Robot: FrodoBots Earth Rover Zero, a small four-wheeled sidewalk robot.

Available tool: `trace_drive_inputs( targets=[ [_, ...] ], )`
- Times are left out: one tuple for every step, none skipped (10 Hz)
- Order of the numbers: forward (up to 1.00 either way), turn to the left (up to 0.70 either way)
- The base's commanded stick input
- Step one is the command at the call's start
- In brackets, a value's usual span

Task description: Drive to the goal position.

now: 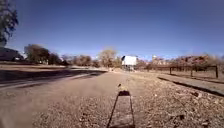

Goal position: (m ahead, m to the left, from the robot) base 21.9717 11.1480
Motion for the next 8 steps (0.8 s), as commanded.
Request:
trace_drive_inputs(
  targets=[
    [0.7, 0.19],
    [0.7, 0.25],
    [0.7, 0.25],
    [0.7, 0.21],
    [0.7, 0.07],
    [0.7, 0.03],
    [0.7, 0.0],
    [0.7, 0.0]
  ],
)
